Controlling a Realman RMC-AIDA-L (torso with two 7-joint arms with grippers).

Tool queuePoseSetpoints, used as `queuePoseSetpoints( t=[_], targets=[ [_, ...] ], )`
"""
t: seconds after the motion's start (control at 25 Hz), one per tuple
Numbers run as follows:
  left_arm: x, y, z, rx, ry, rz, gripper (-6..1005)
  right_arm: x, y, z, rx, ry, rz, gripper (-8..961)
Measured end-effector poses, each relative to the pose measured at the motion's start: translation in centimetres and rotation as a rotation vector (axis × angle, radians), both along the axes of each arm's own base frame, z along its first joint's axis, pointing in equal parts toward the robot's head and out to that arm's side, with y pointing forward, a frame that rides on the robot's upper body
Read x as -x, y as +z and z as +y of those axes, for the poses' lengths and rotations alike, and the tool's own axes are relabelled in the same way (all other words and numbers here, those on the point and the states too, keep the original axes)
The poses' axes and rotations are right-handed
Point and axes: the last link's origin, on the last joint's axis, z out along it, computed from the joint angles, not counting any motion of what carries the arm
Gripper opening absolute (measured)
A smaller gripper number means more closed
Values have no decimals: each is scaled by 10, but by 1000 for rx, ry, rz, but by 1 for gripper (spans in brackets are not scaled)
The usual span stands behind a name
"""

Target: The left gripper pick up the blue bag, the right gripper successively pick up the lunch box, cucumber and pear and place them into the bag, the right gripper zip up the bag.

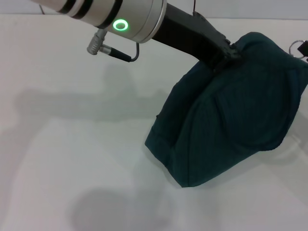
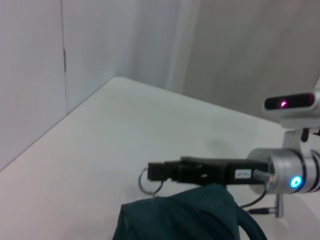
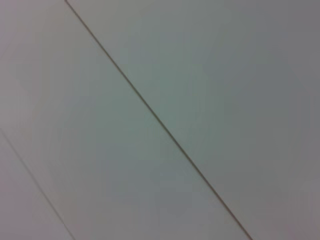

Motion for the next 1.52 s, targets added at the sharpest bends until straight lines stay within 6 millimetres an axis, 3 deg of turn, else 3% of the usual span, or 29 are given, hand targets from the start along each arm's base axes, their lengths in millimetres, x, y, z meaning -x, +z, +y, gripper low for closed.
queuePoseSetpoints(
  t=[0.76,1.04,1.16,1.4,1.52],
  targets=[
    [8,4,2,-4,14,-60,70,-5,-7,0,49,-43,-2,33],
    [20,0,12,-20,49,-75,70,0,4,-15,-5,48,24,87],
    [26,-2,16,-34,51,-80,69,0,9,-21,-53,76,17,304],
    [35,-3,20,-63,55,-126,70,-8,14,-29,-90,64,7,538],
    [44,-6,23,-73,77,-149,70,-10,14,-30,-90,52,4,601]
  ],
)
